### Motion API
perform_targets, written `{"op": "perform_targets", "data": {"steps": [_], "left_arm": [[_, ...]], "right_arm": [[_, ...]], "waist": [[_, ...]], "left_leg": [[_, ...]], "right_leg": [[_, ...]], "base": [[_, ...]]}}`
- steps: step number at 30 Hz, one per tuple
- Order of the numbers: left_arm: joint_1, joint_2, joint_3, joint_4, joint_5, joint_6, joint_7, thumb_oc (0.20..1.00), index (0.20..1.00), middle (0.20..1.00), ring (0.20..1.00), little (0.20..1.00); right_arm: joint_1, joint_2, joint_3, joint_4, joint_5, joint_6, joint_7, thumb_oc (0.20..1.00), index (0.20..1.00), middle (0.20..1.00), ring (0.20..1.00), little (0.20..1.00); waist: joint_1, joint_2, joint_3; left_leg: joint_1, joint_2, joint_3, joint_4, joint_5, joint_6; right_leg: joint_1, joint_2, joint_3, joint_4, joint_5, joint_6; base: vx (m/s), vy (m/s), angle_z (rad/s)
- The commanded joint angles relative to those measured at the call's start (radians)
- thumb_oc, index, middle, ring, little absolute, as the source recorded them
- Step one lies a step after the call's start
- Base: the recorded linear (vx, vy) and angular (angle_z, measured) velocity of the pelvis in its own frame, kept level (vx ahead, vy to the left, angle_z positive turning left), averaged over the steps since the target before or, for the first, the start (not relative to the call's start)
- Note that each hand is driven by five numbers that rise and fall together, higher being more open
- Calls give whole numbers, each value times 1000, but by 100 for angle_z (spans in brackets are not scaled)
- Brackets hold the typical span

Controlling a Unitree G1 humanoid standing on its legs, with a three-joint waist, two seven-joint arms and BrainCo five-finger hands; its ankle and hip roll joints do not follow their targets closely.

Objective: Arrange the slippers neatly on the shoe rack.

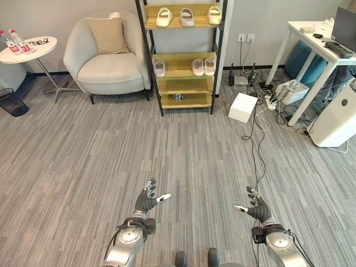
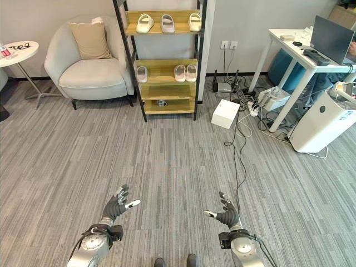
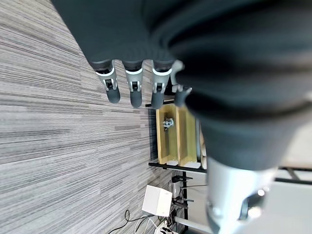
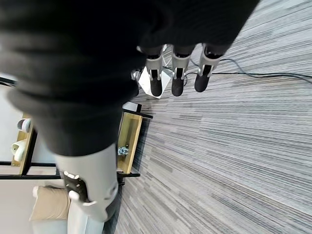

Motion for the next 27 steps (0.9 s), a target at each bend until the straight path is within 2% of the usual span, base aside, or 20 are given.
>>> {"op": "perform_targets", "data": {"steps": [1, 27], "left_arm": [[-35, 4, 8, 17, -15, -31, -8, 1000, 1000, 1000, 1000, 1000], [-27, -3, 8, 14, -29, -33, 14, 1000, 1000, 1000, 1000, 1000]], "right_arm": [[-29, 3, -6, -20, 20, -27, -4, 1000, 1000, 1000, 1000, 1000], [-51, 1, -9, -71, 6, -44, -35, 1000, 1000, 1000, 1000, 1000]], "waist": [[-15, -33, -10], [-17, -25, -25]], "left_leg": [[54, -12, -49, 0, -170, 13], [63, -13, -55, 0, -172, 13]], "right_leg": [[87, -11, 0, 2, -216, 24], [97, -10, 1, 2, -217, 21]], "base": [[0, 0, 0], [-4, 0, 0]]}}
